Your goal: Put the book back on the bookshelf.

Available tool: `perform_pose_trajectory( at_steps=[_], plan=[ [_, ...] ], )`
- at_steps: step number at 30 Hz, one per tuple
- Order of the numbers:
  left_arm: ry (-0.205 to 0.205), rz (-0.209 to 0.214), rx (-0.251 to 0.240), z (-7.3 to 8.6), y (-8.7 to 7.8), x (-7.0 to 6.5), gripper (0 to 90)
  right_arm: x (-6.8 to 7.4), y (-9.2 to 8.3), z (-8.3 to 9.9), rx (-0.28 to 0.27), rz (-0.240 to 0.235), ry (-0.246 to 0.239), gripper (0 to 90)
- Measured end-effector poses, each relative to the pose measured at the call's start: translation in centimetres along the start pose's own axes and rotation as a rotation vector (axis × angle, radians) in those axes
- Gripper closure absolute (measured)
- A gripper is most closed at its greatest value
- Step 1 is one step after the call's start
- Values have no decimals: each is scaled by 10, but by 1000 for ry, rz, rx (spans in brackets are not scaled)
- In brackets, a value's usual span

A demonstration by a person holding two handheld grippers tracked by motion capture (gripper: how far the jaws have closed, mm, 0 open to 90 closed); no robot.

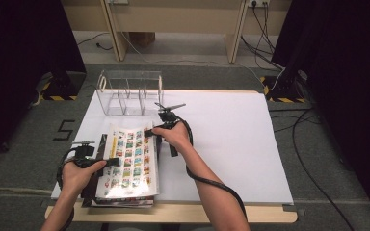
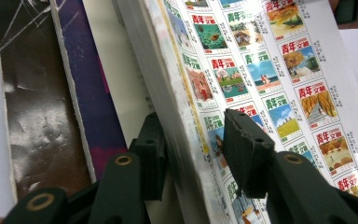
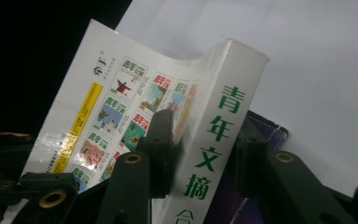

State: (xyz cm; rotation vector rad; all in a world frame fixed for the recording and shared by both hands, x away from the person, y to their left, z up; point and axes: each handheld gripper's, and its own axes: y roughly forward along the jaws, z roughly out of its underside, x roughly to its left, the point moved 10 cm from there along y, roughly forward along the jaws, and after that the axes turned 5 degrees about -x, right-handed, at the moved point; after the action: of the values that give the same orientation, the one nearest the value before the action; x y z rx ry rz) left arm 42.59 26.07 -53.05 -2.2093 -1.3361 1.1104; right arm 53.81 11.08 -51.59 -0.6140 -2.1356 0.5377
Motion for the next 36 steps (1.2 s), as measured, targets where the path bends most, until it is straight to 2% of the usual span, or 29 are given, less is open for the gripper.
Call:
perform_pose_trajectory(
  at_steps=[5,6,8,10,12,17,20,29,30,32,36],
  plan=[
    [-7,-34,-18,0,-6,10,493,13,-12,-6,-39,-39,-4,682],
    [-7,-44,-40,-2,-10,13,494,15,-15,-8,-48,-45,-5,688],
    [-20,-35,-62,-7,-17,13,477,23,-27,-14,-74,-58,-13,705],
    [11,-60,-95,-13,-23,15,466,25,-30,-16,-81,-60,-18,709],
    [28,-67,-109,-17,-26,15,439,28,-37,-18,-97,-58,-16,716],
    [45,-69,-111,-18,-23,13,398,38,-50,-22,-145,-85,-12,733],
    [45,-69,-103,-16,-21,14,397,41,-54,-24,-154,-88,-15,736],
    [40,-65,-134,-20,-23,11,418,47,-74,-31,-209,-71,-55,739],
    [40,-63,-134,-20,-23,11,417,48,-79,-34,-225,-58,-76,740],
    [40,-64,-133,-20,-23,10,417,50,-81,-35,-231,-55,-78,740],
    [40,-63,-135,-21,-23,9,418,54,-94,-44,-278,-24,-123,740]
  ],
)
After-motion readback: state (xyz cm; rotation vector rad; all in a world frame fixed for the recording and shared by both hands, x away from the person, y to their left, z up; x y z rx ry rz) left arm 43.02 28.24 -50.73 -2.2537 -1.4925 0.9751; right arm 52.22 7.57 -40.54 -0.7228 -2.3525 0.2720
